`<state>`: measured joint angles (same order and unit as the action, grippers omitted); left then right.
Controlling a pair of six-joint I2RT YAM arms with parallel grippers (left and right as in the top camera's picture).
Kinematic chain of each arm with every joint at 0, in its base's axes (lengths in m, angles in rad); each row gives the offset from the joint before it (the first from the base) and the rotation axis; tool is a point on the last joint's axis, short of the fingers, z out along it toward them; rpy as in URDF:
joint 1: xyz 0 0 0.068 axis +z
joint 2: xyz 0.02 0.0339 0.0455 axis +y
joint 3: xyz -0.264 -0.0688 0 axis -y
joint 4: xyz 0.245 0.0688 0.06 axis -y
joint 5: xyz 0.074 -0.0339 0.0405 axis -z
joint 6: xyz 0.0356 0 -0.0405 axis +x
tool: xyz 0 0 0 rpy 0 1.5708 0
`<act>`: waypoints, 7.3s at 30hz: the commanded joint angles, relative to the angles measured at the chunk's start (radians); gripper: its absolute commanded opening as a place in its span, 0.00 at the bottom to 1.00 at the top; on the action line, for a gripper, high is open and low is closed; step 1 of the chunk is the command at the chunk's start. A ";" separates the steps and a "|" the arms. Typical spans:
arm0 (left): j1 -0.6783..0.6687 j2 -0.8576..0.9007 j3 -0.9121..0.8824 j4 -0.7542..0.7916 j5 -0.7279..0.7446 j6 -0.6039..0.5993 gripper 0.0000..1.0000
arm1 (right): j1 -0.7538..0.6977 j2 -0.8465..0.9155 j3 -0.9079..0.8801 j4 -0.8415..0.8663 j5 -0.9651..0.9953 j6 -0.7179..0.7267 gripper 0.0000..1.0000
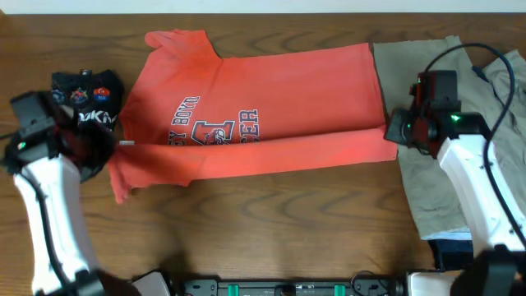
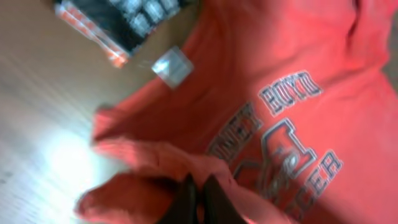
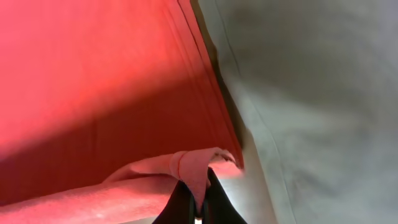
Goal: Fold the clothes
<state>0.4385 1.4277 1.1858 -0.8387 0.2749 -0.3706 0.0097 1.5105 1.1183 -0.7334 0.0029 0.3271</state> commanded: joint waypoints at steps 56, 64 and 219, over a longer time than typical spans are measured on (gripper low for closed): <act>-0.491 0.377 -0.143 0.105 -0.225 0.105 0.24 | 0.023 0.257 -0.152 0.192 -0.026 -0.021 0.43; -0.491 0.347 -0.089 0.091 -0.224 0.104 0.06 | 0.023 0.257 -0.152 0.178 -0.025 -0.021 0.41; -0.323 0.351 -0.260 0.242 -0.322 -0.009 0.65 | 0.001 0.351 -0.101 -0.036 -0.051 0.016 0.32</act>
<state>0.1009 1.7702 0.9810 -0.5766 -0.0875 -0.3706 0.0021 1.8359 1.0672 -0.7250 -0.0742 0.3435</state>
